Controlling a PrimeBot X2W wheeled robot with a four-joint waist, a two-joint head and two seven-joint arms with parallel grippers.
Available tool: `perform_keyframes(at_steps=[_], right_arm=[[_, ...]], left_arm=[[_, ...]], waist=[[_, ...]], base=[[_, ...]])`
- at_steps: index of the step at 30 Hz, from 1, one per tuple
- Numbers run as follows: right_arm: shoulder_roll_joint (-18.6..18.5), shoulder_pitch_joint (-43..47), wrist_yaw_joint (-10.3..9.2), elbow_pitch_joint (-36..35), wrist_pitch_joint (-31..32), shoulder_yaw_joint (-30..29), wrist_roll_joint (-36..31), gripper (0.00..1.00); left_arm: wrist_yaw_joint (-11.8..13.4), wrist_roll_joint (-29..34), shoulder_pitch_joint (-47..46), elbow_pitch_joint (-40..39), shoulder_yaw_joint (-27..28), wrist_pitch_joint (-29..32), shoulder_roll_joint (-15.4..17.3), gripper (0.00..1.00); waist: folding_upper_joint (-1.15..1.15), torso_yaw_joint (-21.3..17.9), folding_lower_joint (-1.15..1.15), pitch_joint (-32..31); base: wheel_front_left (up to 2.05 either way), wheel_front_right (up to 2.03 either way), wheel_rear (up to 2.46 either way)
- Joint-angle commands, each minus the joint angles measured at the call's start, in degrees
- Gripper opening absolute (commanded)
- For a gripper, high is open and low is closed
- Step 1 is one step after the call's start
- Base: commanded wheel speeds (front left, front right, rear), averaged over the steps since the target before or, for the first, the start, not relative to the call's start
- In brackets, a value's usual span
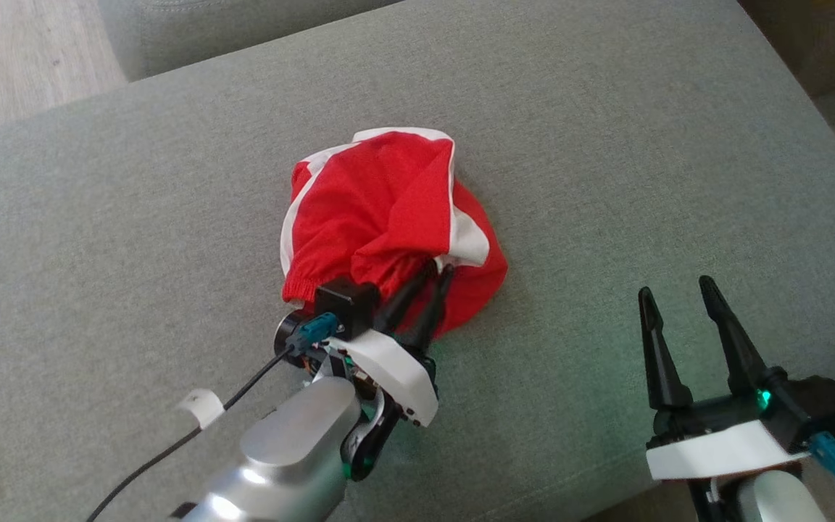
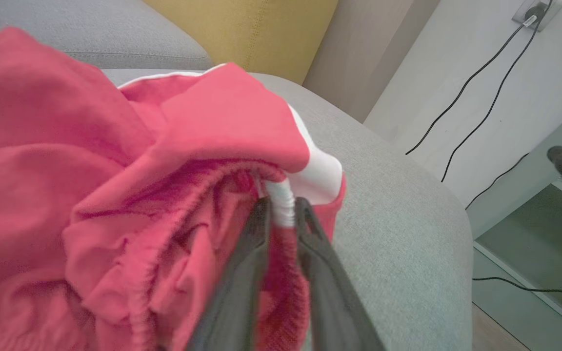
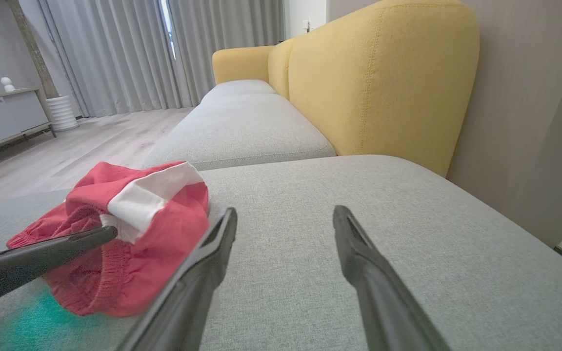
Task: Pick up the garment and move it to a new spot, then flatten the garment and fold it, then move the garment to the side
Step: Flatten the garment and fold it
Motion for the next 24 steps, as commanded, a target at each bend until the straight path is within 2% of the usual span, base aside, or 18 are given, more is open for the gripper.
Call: perform_keyframes(at_steps=[1,2,3,9,15,20,24], right_arm=[[-0.7,-1.7,0.43,-1.6,-0.3,1.4,0.2,1.00],[-0.7,-1.8,0.43,-1.5,-0.3,1.4,0.2,1.00],[-0.7,-1.9,0.43,-1.5,-0.3,1.4,0.2,1.00],[-0.6,-1.9,0.43,-1.3,-0.3,1.2,0.1,1.00],[-0.4,-1.7,0.43,-1.2,-0.3,2.0,-0.1,1.00],[-0.1,-1.0,0.43,-1.2,-0.3,2.4,-0.3,1.00],[0.1,-0.1,0.43,-1.7,-0.3,1.8,-0.6,1.00]], left_arm=[[0.2,-0.8,-3.1,-0.8,0.5,-0.9,-0.2,0.20],[0.4,-1.1,-3.5,-0.5,0.3,-1.1,-0.2,0.02],[0.5,-1.5,-3.8,-0.2,0.0,-1.4,-0.2,0.00],[-1.0,-2.1,-7.1,0.1,-2.8,-2.0,-0.2,0.00],[-2.7,0.4,-19.2,0.2,-6.0,1.0,-0.2,0.00],[-3.8,0.9,-31.4,-0.2,-4.4,2.3,0.1,0.00],[-4.2,-1.3,-34.7,-2.7,-2.6,2.5,1.9,0.00]], waist=[[0.00,0.1,0.00,0.0],[0.00,0.1,0.00,0.0],[0.00,0.2,0.00,-0.1],[0.00,0.8,0.00,-1.6],[0.00,0.6,0.00,-4.6],[0.00,0.0,0.00,-7.3],[0.00,0.7,0.00,-8.8]], base=[[0.00,0.00,0.00],[0.00,0.00,0.00],[0.00,0.00,0.00],[0.00,0.00,0.00],[0.00,0.00,0.00],[0.00,0.00,0.00],[0.00,0.00,0.00]])
